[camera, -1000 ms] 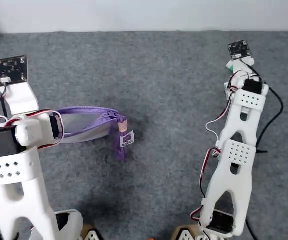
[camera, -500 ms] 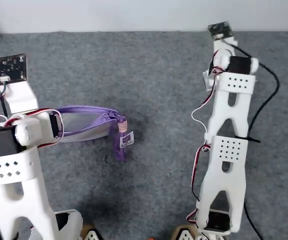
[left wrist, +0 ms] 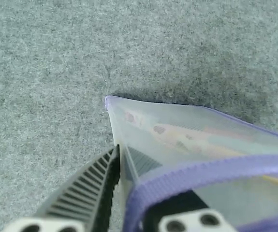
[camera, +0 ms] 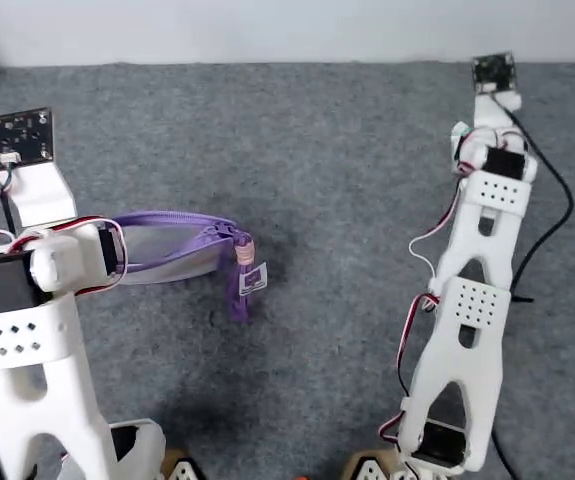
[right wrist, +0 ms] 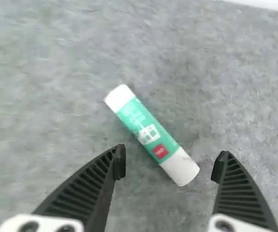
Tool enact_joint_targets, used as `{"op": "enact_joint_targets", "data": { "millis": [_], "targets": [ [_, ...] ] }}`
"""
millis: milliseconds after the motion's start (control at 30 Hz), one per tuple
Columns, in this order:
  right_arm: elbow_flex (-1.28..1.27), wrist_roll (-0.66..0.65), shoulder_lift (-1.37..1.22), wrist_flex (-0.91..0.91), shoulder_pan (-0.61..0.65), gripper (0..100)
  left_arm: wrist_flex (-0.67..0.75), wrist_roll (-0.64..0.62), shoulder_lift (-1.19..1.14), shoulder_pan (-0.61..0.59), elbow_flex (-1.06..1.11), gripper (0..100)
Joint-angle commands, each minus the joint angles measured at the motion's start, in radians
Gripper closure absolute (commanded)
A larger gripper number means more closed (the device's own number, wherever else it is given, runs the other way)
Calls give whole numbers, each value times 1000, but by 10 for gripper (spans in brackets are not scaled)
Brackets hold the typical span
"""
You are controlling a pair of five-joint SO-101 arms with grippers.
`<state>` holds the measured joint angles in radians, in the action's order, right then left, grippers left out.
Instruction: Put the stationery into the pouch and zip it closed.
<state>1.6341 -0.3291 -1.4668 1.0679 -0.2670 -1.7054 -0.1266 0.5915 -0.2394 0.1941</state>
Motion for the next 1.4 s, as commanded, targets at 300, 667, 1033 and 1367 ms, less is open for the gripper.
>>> {"op": "enact_joint_targets", "data": {
  "millis": [300, 667, 1033, 1367],
  "targets": [
    [46, 9, -35, 143, 7, 703, 25, 8, -5, 5, -8, 987],
    [46, 12, 286, 730, 127, 703, 25, 8, -5, 6, -8, 987],
    [41, 9, 274, 337, 62, 702, 25, 8, -5, 6, -10, 987],
    [46, 11, -2, -168, -21, 794, 25, 8, -5, 6, -7, 987]
  ]
}}
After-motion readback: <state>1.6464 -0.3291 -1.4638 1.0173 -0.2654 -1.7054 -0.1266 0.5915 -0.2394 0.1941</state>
